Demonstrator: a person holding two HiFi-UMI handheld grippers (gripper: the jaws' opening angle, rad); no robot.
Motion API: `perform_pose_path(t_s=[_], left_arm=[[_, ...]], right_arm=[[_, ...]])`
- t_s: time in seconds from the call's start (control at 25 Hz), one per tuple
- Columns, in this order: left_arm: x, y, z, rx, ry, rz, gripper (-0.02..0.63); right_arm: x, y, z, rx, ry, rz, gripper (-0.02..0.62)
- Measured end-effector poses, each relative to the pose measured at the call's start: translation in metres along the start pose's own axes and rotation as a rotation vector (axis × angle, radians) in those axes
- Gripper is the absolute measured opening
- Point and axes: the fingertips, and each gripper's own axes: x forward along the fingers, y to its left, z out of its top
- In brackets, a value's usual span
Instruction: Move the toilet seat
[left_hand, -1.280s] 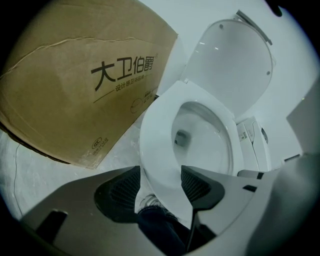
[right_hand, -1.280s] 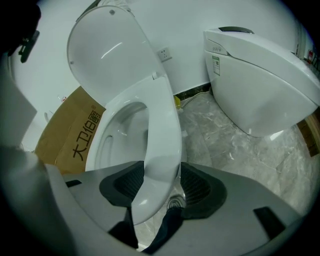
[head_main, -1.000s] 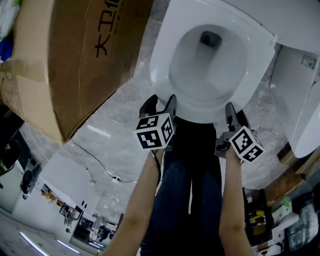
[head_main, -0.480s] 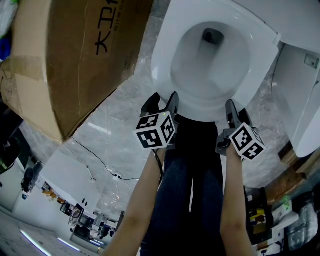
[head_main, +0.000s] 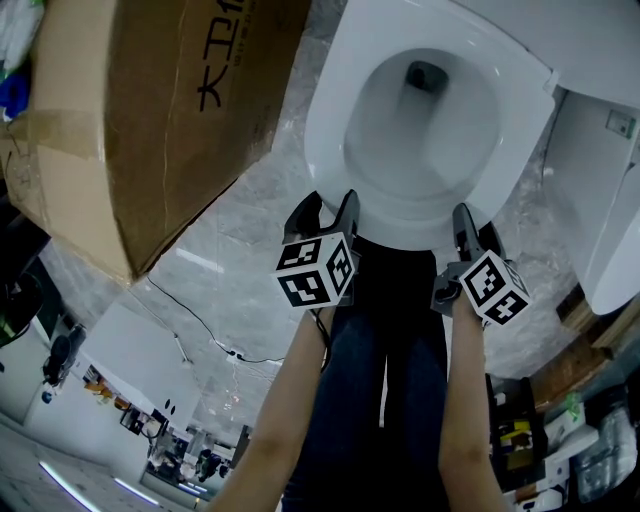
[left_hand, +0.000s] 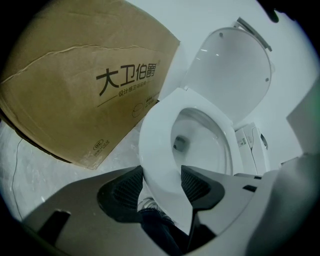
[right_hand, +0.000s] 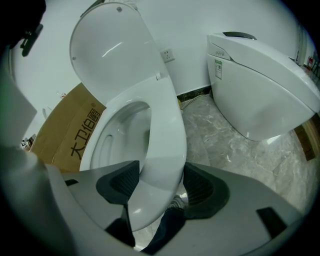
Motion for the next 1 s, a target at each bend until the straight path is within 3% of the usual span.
perform_pose_path(t_s=[0.76, 1.0], left_arm=[[-0.067, -0.023, 0.027, 0.088, -0.051, -0.086, 0.250], [-0.095, -0.028, 0.035, 0.197, -0.076, -0.065, 0.227]], right_arm=[[-0.051, 0.022, 0.020, 0.030, -0.020, 0.034, 0.279], [-0.065, 0.028, 0.031, 0.039, -0.035, 0.045, 0.276]])
